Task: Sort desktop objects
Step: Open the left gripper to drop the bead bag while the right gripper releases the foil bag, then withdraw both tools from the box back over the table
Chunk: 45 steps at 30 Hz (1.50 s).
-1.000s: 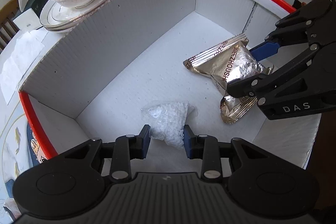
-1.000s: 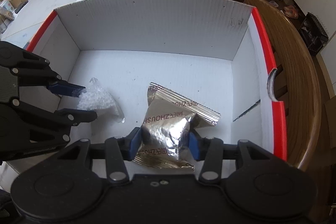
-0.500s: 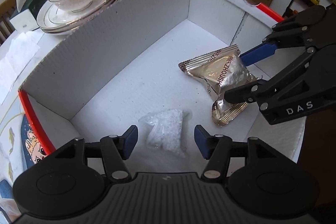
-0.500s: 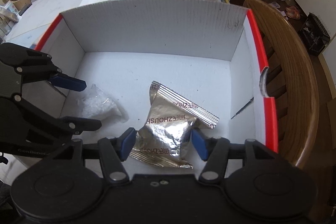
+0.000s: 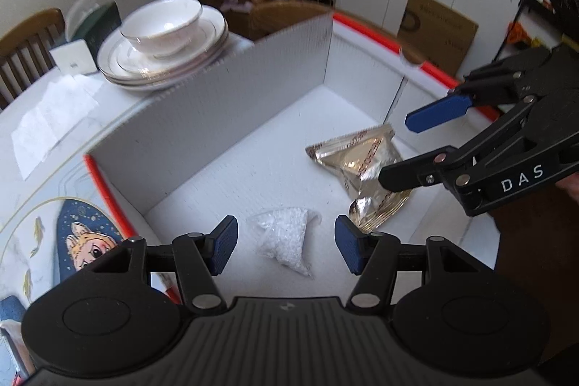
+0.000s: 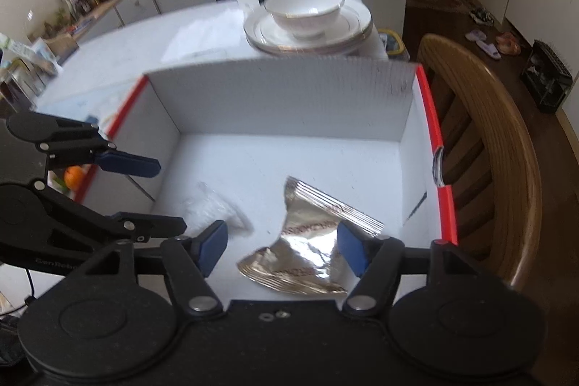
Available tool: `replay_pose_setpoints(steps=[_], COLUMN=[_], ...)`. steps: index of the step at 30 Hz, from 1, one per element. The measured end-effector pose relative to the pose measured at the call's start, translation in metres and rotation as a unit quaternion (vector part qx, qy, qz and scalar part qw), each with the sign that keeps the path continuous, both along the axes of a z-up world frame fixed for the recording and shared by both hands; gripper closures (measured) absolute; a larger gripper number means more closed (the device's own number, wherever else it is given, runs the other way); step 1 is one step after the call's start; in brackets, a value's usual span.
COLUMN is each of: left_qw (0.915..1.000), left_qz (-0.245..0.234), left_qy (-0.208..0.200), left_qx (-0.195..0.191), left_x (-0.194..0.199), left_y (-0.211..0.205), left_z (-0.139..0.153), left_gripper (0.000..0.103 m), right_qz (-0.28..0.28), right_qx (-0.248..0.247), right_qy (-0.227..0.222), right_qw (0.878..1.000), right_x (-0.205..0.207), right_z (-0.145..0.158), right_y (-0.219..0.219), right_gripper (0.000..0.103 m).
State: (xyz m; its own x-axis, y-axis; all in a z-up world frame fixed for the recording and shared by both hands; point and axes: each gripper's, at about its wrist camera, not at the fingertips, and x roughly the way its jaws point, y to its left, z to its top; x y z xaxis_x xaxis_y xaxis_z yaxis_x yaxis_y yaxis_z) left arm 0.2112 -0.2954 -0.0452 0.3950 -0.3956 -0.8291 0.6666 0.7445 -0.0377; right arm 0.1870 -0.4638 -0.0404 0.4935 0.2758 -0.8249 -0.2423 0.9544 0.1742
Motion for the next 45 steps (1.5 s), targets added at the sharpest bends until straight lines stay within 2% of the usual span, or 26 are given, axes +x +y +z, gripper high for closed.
replay_pose_setpoints(steps=[9,14,18,23,34,42,43,44,45], left_qw=[0.9978,0.9956,0.9942,0.9925,0.9868,0.9841,0.9837,0.9832,0.9827], left_qz=[0.026,0.038,0.043,0.053,0.092,0.113,0.117,0.121,0.125], left_qy=[-0.045,-0.065,-0.077,-0.089,-0.105,-0.111,-0.111,-0.112,-0.113], left_qx=[-0.041,-0.057,-0.061,-0.066,-0.082,-0.081,-0.080,-0.079,-0.077], left_x=[-0.019,-0.029,-0.036,-0.043,-0.049,-0.052,-0.052,-0.053,-0.053], left_y=[0.025,0.040,0.053,0.070,0.116,0.160,0.166,0.172,0.179], left_z=[0.029,0.041,0.047,0.052,0.057,0.057,0.057,0.056,0.056], left_gripper=[0.045,0.038,0.036,0.026,0.012,0.011,0.009,0.002,0.000], right_qz=[0.017,0.029,0.016,-0.015,-0.044,-0.043,-0.044,-0.043,-0.040], right_qx=[0.031,0.027,0.037,0.049,0.007,0.013,0.011,0.011,0.012], right_qy=[-0.060,-0.086,-0.103,-0.129,-0.150,-0.162,-0.167,-0.171,-0.172], right_qw=[0.998,0.995,0.994,0.990,0.988,0.986,0.985,0.984,0.984], right_x=[-0.018,-0.028,-0.035,-0.045,-0.055,-0.059,-0.059,-0.060,-0.060], right_z=[0.023,0.033,0.039,0.045,0.045,0.046,0.046,0.046,0.046], right_y=[0.014,0.029,0.035,0.037,0.073,0.113,0.120,0.126,0.132], right_gripper=[0.030,0.029,0.026,0.022,0.019,0.016,0.015,0.012,0.009])
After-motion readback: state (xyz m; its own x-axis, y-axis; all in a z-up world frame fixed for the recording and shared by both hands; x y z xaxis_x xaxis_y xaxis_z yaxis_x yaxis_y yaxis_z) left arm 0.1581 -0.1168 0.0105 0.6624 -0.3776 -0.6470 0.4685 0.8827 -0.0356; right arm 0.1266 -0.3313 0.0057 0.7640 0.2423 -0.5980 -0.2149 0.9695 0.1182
